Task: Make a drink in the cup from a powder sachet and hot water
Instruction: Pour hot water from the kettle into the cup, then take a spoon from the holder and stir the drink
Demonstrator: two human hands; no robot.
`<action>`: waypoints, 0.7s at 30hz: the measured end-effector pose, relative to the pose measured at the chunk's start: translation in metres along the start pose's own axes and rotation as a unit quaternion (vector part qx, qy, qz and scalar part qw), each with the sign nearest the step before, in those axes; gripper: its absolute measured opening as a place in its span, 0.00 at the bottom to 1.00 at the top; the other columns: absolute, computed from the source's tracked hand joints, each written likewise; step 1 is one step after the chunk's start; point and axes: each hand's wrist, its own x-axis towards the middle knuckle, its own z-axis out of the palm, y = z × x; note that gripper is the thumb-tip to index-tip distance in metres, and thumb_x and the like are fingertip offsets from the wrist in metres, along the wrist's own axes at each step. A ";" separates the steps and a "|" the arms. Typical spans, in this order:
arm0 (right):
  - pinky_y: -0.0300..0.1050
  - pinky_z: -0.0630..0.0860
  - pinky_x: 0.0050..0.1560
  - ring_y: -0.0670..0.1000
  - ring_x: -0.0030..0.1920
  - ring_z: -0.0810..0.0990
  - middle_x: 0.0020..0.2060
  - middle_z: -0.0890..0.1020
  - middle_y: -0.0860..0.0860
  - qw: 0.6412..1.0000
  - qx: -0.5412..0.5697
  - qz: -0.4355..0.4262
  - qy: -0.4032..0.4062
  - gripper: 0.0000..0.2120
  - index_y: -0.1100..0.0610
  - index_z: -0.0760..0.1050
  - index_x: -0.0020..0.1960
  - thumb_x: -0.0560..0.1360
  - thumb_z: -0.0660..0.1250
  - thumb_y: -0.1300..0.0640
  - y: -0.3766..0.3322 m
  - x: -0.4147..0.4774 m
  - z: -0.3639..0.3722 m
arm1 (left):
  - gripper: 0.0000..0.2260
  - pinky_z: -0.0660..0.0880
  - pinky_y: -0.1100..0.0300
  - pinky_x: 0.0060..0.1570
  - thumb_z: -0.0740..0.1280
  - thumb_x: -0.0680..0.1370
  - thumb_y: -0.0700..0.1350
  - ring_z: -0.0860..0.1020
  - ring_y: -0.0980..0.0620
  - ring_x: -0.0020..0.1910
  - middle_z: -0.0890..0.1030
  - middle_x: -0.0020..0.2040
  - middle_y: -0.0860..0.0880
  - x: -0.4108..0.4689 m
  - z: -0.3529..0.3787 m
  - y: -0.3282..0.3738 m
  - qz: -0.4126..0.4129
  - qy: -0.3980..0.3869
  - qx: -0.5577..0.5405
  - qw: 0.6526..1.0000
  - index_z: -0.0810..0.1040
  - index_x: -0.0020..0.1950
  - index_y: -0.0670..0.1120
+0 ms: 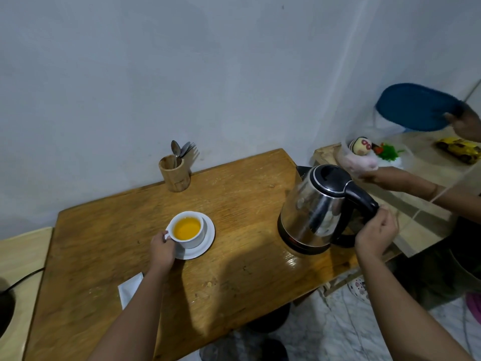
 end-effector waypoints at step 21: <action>0.24 0.70 0.50 0.53 0.51 0.78 0.52 0.81 0.60 0.946 -0.079 -0.261 -0.177 0.13 0.64 0.80 0.51 0.73 0.59 0.72 -0.047 -0.072 0.063 | 0.11 0.68 0.55 0.49 0.59 0.79 0.40 0.73 0.49 0.52 0.77 0.58 0.41 0.003 -0.014 -0.005 0.065 -0.055 0.029 0.996 0.75 0.59 0.40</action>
